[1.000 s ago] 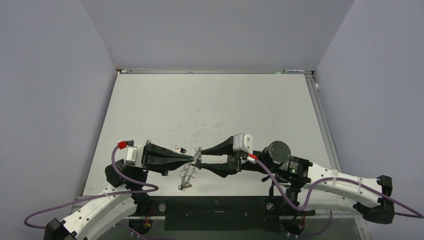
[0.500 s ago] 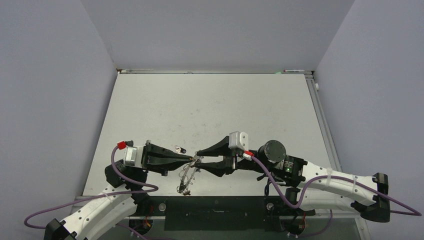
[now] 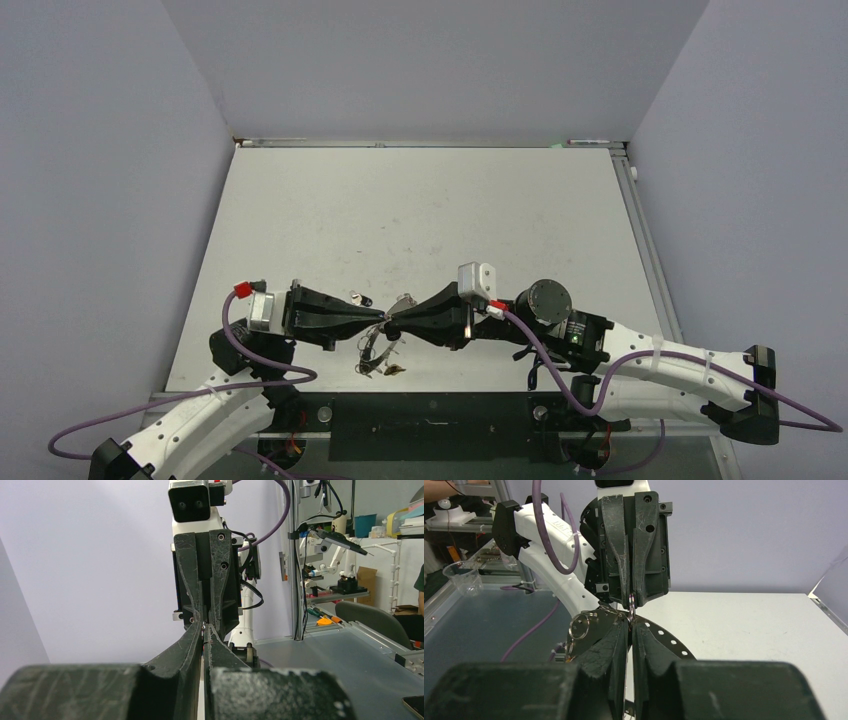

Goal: Put the keys on the keyring

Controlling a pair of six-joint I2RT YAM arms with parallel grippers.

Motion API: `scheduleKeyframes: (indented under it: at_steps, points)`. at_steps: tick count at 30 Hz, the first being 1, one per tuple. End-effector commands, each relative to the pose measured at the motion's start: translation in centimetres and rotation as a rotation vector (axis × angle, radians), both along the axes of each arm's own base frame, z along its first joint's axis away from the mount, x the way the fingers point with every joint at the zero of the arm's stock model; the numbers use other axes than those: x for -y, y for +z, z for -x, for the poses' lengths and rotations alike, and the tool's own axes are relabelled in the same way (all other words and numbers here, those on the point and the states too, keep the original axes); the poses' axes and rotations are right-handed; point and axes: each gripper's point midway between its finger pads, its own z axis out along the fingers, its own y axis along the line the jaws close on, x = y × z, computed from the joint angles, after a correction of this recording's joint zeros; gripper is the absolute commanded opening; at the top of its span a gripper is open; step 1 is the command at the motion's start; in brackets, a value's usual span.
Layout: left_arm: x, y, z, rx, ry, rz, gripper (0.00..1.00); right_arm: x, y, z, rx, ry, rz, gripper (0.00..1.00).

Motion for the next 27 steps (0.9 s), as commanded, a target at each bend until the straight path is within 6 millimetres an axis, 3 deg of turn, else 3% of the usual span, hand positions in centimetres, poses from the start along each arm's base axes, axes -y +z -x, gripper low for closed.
scheduleKeyframes:
  at_steps: [1,27]
  points:
    - [-0.6,1.2,0.5,0.039,0.01,0.041,0.0,0.6,3.3,0.2,0.039,0.004,-0.095,0.05]
    - [-1.3,1.6,0.2,0.039,0.049,0.078,0.0,-0.4,-0.7,0.0,-0.061,0.032,-0.057,0.05]
